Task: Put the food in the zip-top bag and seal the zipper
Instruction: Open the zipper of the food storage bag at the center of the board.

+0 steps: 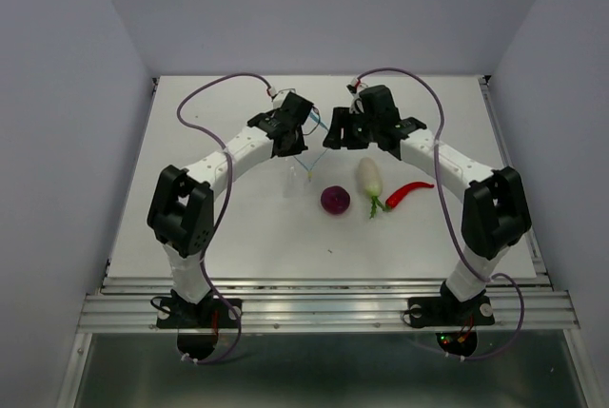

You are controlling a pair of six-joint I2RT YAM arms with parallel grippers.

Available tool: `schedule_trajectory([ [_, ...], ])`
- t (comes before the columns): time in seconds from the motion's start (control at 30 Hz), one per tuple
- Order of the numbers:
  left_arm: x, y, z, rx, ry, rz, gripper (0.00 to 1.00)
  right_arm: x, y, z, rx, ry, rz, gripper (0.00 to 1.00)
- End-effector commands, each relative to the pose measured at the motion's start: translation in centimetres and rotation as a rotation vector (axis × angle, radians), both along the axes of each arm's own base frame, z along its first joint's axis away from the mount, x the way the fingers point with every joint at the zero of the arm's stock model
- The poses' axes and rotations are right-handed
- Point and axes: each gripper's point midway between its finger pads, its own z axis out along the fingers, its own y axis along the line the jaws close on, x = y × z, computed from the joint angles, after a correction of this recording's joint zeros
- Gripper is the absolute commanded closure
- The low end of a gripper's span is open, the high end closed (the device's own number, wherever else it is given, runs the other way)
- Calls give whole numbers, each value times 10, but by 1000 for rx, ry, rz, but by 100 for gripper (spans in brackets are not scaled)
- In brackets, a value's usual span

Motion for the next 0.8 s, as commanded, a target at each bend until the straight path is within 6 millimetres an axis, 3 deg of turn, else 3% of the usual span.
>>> schedule_trajectory([
  [0.0,9,-1,21,12,-35,9,100,-3,22,74,165,-159,122,27],
  [0.03,10,-2,18,17,-30,8,100,-3,22,79,175,-162,120,9],
  [0.07,9,-1,17,21,-25,10,100,-4,22,82,178,-170,122,0],
  [0.2,10,-2,17,19,-27,12,100,-8,12,91,165,-200,87,0],
  [0.23,10,-1,17,19,-27,10,100,-11,6,81,142,-188,64,0],
  [0.33,10,-3,17,18,-28,1,100,-22,-8,78,120,-198,36,0],
  [0.53,8,-6,20,2,-41,-29,100,-66,-36,21,22,-120,48,0],
  [0.67,7,-7,22,-8,-51,-39,100,-97,-19,0,-49,-92,159,0],
  [0.77,6,-6,21,-6,-50,-38,100,-98,-22,-14,-105,-81,100,0],
])
